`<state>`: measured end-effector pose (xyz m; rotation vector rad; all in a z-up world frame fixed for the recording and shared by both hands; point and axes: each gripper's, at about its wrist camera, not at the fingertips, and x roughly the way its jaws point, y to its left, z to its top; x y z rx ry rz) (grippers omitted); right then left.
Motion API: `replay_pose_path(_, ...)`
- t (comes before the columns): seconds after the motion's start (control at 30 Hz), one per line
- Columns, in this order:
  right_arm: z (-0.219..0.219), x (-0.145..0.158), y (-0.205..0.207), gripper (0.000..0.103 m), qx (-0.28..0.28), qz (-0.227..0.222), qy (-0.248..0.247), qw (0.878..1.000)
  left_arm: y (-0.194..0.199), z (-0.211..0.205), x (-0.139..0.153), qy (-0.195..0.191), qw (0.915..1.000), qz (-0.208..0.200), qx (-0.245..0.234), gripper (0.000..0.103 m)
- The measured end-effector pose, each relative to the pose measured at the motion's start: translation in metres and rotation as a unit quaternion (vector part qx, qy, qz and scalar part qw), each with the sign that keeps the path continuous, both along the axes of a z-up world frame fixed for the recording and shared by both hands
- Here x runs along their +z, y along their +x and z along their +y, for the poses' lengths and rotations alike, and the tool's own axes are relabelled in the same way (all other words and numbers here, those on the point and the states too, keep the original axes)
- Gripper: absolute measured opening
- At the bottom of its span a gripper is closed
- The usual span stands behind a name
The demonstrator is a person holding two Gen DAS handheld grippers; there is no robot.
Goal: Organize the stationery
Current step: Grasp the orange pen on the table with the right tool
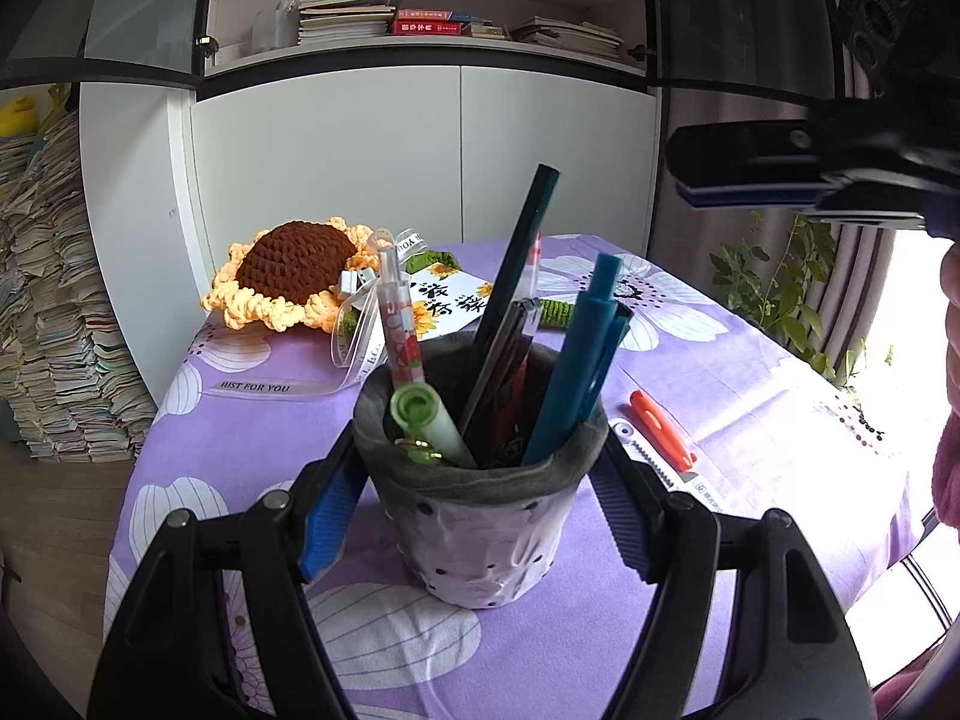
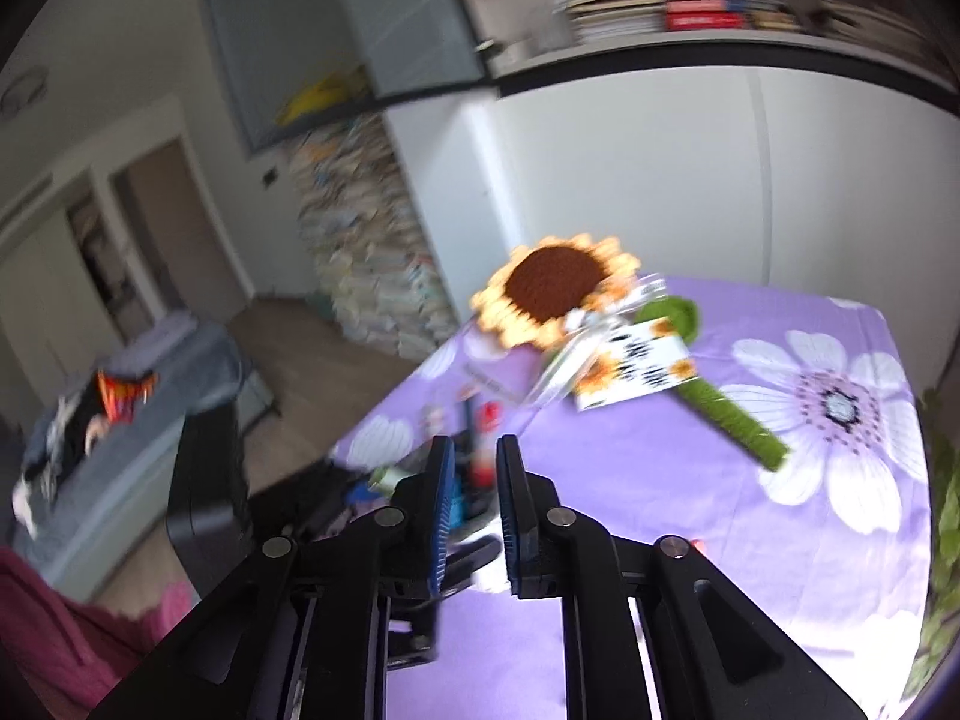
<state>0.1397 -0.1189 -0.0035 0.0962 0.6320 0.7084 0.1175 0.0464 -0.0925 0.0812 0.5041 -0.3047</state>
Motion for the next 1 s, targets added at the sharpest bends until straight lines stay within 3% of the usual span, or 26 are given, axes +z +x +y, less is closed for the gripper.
replay_pose_path(0.1, -0.019, -0.009, 0.024, 0.042, -0.075, 0.043, -0.038, 0.996, 0.000, 0.000, 0.000, 0.001, 1.0000, 0.000, 0.000, 0.072)
replay_pose_path(0.17, -0.026, -0.037, 0.049, 0.042, -0.108, 0.119, -0.085, 0.983, 0.000, 0.001, 0.000, 0.001, 1.0000, 0.000, -0.001, 0.072)
replay_pose_path(0.27, -0.033, -0.080, 0.072, 0.042, -0.115, 0.215, -0.096, 0.965, 0.000, 0.002, 0.000, 0.000, 1.0000, 0.001, -0.001, 0.072)
replay_pose_path(0.33, -0.035, -0.097, 0.080, 0.042, -0.117, 0.241, -0.093, 0.959, 0.001, 0.001, -0.001, 0.003, 1.0000, 0.002, -0.002, 0.072)
replay_pose_path(0.6, -0.028, -0.108, 0.095, 0.042, -0.122, 0.257, -0.124, 0.951, 0.002, 0.000, -0.002, 0.004, 1.0000, 0.005, -0.003, 0.072)
replay_pose_path(0.8, -0.010, -0.107, 0.097, 0.037, -0.108, 0.243, -0.150, 0.952, 0.003, 0.001, -0.002, 0.004, 1.0000, 0.006, -0.003, 0.072)
replay_pose_path(0.93, -0.004, -0.109, 0.102, 0.015, -0.110, 0.240, -0.174, 0.949, 0.002, 0.001, -0.002, 0.003, 1.0000, 0.005, -0.003, 0.072)
replay_pose_path(1.0, -0.003, -0.109, 0.101, 0.015, -0.103, 0.241, -0.174, 0.949, 0.002, 0.001, -0.002, 0.002, 1.0000, 0.005, -0.004, 0.072)
